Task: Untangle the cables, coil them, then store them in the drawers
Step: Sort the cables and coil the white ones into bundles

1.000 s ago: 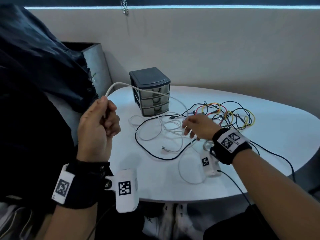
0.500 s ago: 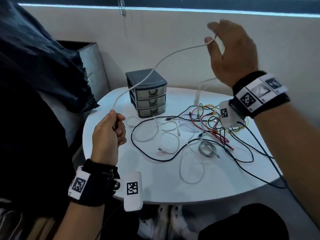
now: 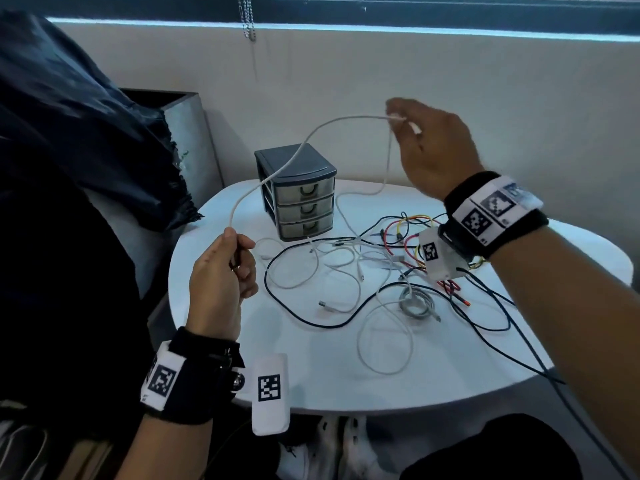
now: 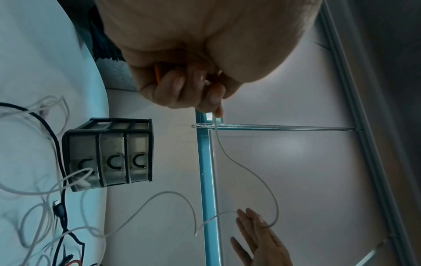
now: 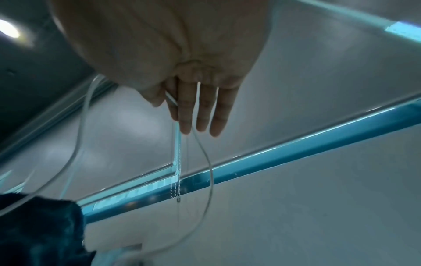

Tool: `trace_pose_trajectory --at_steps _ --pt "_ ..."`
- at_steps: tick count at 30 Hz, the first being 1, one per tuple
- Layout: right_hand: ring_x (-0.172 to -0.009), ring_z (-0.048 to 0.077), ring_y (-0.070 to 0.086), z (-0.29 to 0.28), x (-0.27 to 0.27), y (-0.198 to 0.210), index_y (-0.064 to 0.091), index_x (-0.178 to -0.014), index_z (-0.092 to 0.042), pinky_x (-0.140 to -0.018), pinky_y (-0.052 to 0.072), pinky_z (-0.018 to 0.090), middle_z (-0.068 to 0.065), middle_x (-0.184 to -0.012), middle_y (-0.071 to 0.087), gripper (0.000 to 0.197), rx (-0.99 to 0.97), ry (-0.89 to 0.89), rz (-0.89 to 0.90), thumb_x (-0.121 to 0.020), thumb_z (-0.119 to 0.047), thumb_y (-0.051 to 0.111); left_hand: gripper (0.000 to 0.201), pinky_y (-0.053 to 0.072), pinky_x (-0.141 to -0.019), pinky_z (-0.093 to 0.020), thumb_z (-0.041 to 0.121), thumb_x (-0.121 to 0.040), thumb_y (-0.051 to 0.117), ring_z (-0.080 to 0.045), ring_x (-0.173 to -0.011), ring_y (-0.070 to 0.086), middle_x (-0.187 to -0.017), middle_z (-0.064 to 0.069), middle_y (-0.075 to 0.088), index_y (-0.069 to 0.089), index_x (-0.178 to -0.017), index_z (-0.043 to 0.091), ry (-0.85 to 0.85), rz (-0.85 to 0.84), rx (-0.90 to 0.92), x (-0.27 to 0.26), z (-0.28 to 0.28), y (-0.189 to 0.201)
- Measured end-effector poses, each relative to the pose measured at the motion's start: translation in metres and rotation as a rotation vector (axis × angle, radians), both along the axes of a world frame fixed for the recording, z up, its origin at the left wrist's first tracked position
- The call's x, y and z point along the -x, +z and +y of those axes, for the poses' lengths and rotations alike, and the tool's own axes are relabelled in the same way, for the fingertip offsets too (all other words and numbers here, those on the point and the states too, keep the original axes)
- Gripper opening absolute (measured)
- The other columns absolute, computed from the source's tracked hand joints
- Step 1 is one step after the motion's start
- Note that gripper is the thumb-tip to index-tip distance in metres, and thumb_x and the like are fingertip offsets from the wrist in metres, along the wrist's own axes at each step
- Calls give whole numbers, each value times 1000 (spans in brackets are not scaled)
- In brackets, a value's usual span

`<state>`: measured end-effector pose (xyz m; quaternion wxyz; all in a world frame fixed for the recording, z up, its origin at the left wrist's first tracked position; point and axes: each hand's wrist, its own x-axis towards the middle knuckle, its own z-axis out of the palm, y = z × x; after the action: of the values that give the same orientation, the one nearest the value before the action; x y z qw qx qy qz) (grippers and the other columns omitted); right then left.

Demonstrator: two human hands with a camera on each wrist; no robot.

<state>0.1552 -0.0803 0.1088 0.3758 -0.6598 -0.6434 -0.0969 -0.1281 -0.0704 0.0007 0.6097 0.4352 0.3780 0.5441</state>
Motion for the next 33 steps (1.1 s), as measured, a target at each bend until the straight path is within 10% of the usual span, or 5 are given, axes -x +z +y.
trace_pose_trajectory --at_steps 9,13,17,22,33 --pt "-138 32 43 -7 -9 9 39 -145 4 -105 46 48 20 -149 45 48 -636 -29 -53 -104 -22 41 40 19 -43 -22 32 -107 38 -10 -44 22 -53 4 33 58 -76 16 -6 19 -11 -7 -3 -1" --pt "-132 27 51 -7 -10 19 51 -141 -11 -112 38 34 11 -143 54 47 -170 -69 -80 -102 -36 41 37 22 -42 -21 29 -106 40 -10 -44 22 -53 4 34 56 -76 15 -2 10 -11 -11 -5 -2" --pt "-70 17 73 -11 6 10 70 -81 -14 -77 54 33 1 -71 75 49 331 78 185 -102 -47 41 16 23 -40 -18 16 -90 69 -7 -41 27 -50 9 33 58 -78 17 -34 136 -68 -34 -5 -1" --pt "-58 20 67 -13 41 -1 69 -66 -12 -64 46 27 8 -59 70 59 326 293 280 -104 -45 38 66 52 -63 -30 38 -76 83 -12 -72 64 -93 -9 68 55 -131 15 -313 477 -60 -97 3 10" --pt "-60 9 61 -28 28 -53 66 -84 -21 -63 49 27 -2 -71 68 24 302 190 555 -81 -42 77 34 18 -36 -17 33 -104 46 -5 -35 26 -49 7 39 61 -79 15 -356 248 -68 -108 53 66"
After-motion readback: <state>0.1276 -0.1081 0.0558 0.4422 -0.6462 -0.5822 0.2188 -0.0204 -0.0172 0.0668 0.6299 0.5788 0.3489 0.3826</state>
